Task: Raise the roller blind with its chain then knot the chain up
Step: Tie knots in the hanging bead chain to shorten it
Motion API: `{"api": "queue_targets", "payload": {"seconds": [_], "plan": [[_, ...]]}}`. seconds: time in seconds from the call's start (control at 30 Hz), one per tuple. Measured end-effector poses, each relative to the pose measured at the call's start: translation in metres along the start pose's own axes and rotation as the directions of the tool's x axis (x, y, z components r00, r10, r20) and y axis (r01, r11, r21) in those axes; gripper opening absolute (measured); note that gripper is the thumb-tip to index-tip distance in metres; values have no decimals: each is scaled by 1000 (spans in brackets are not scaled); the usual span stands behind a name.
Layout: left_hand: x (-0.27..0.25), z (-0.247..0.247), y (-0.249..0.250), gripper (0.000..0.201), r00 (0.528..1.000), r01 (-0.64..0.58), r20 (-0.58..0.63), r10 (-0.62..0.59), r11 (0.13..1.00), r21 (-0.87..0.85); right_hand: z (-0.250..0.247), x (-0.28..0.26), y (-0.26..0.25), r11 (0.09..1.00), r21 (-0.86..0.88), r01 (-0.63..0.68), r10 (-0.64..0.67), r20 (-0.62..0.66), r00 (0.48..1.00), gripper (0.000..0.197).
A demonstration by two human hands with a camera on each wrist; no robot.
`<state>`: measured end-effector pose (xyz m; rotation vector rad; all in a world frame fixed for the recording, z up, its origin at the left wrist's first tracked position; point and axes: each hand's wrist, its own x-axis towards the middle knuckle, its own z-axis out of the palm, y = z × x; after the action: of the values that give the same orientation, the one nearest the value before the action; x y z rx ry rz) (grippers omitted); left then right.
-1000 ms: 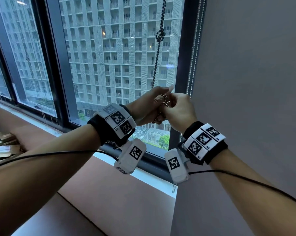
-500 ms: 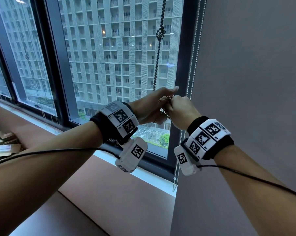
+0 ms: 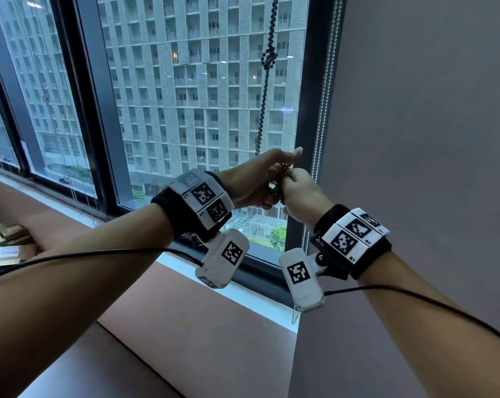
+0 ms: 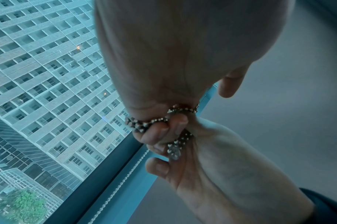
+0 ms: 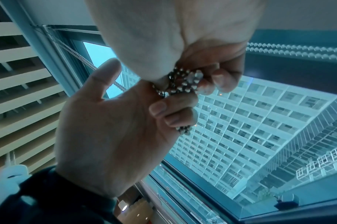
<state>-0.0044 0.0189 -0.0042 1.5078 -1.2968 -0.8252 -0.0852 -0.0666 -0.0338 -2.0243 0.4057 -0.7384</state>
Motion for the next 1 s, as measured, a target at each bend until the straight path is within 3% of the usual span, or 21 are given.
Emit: {"api": "queue_targets", "payload": {"seconds": [0.13,0.2,0.27,0.37,0.63,0.73,0.8,0.9,0.97,1.0], "plan": [[-1,0,2,80,1000,8,2,-8,999,52,4,-4,-1,994,111,14,-13,-10,1000,35],[-2,-1,1,84,1000,0,-4,1,998,63,3,-7,-5,968,250,-10,4,24,1000,37],[-4,-2,1,78,1000,-13,-5,13,997,70,2,-8,-5,942,335,-30,12,56,998,36],[-6,-4,1,73,1000,-17,-2,17,997,76,3,-8,-3,944,331,-21,-6,79,997,37],[-9,-6,-2,56,999,-3,38,2,999,38,8,-11,-4,855,518,30,-65,48,997,41],[-11,-8,-2,45,998,16,60,-16,1000,-9,9,-9,1,826,563,39,-57,15,998,25],[-12,-9,-4,51,999,16,46,-15,1000,-21,9,-12,4,797,602,56,-94,31,995,23],[-14,-10,-4,48,999,-3,47,5,999,-47,6,-15,4,783,620,49,-172,140,975,49],[-16,-10,-4,47,998,-5,65,10,996,-86,6,-12,2,810,586,-4,-138,198,971,74],[-16,-11,-4,48,998,-7,63,13,995,-99,7,-10,1,812,583,-19,-118,196,973,73]]}}
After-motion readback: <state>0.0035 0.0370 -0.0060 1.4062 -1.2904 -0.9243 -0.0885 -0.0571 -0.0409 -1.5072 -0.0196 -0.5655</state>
